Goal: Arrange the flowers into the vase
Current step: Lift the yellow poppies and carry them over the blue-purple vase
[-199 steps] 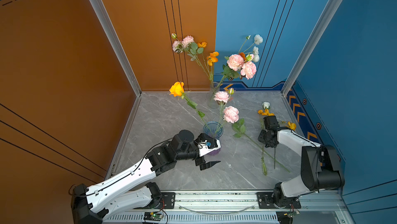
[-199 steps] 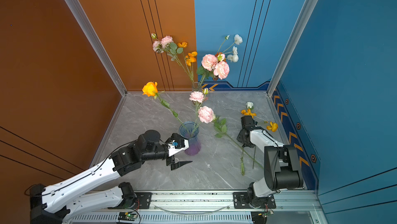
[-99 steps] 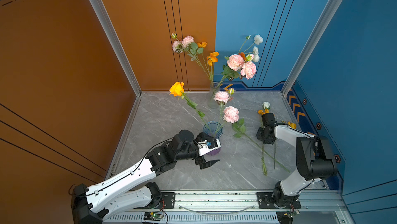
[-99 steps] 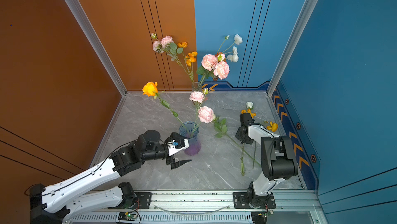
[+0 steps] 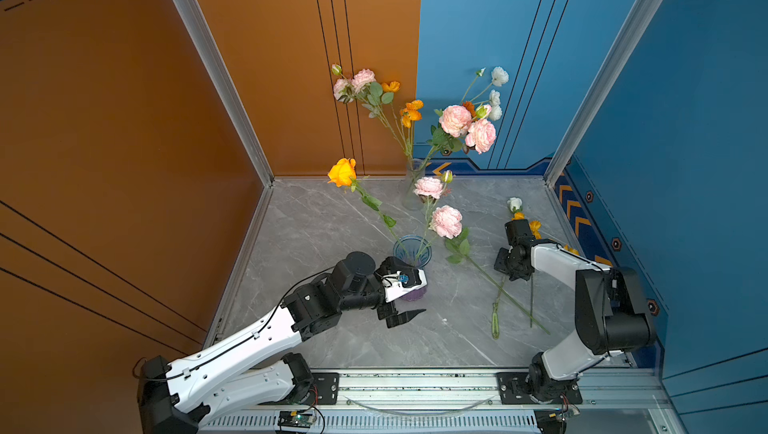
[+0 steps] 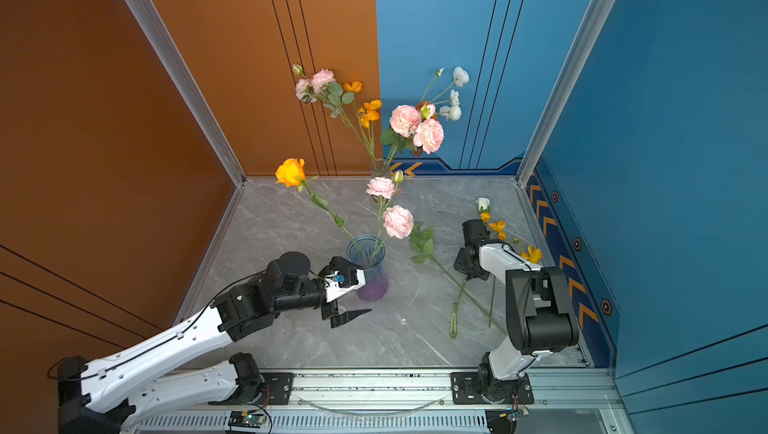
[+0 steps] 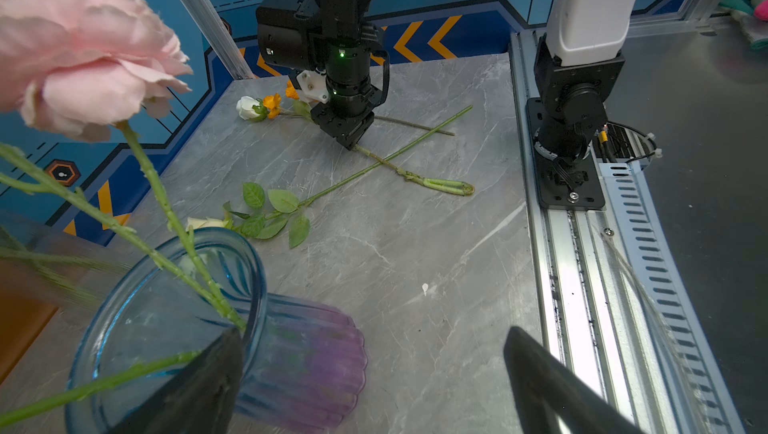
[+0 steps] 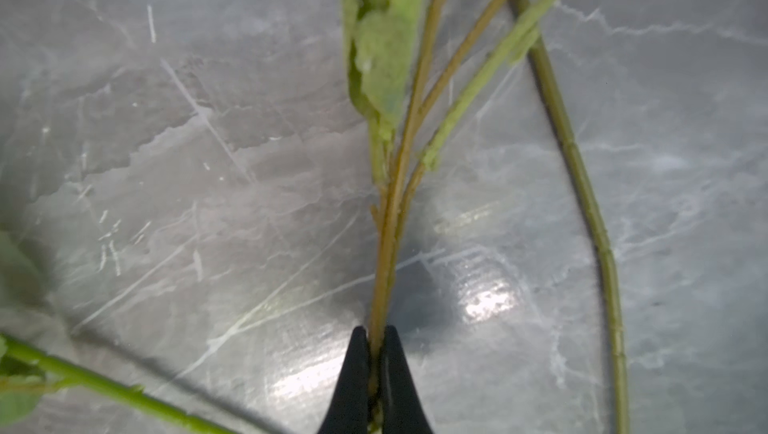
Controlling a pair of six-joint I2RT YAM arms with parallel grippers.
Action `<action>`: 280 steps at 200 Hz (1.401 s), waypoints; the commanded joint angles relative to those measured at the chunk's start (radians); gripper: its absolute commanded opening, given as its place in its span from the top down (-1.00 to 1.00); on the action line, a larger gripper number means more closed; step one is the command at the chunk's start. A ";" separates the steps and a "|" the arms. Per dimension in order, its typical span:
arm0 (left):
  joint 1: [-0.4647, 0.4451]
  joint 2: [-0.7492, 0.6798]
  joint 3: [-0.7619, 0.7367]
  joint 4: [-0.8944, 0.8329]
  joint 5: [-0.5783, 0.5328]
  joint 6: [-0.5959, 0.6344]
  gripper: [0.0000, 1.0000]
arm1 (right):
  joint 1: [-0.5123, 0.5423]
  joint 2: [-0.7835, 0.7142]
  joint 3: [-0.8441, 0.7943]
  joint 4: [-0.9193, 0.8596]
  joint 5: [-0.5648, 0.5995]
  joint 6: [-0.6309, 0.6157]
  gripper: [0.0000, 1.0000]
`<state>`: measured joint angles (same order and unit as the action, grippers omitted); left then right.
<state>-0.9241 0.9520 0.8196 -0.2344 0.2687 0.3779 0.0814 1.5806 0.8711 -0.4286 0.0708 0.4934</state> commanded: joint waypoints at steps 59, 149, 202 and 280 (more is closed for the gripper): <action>0.027 -0.067 -0.005 -0.002 0.003 0.024 -0.96 | 0.051 -0.407 0.008 -0.054 0.083 -0.040 1.00; 0.188 -0.231 -0.036 0.079 0.057 0.012 -0.96 | 0.314 -0.835 0.053 0.094 0.280 -0.078 1.00; 0.200 -0.254 -0.042 0.087 0.048 0.011 -0.96 | 0.647 -0.947 0.025 0.321 0.467 -0.286 1.00; 0.235 -0.284 -0.046 0.060 0.004 0.035 -0.96 | 1.023 -0.728 0.167 0.639 0.537 -0.677 1.00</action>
<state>-0.6991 0.6975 0.7849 -0.1684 0.2951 0.3965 1.0702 0.7738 0.9760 0.0326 0.5888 -0.0315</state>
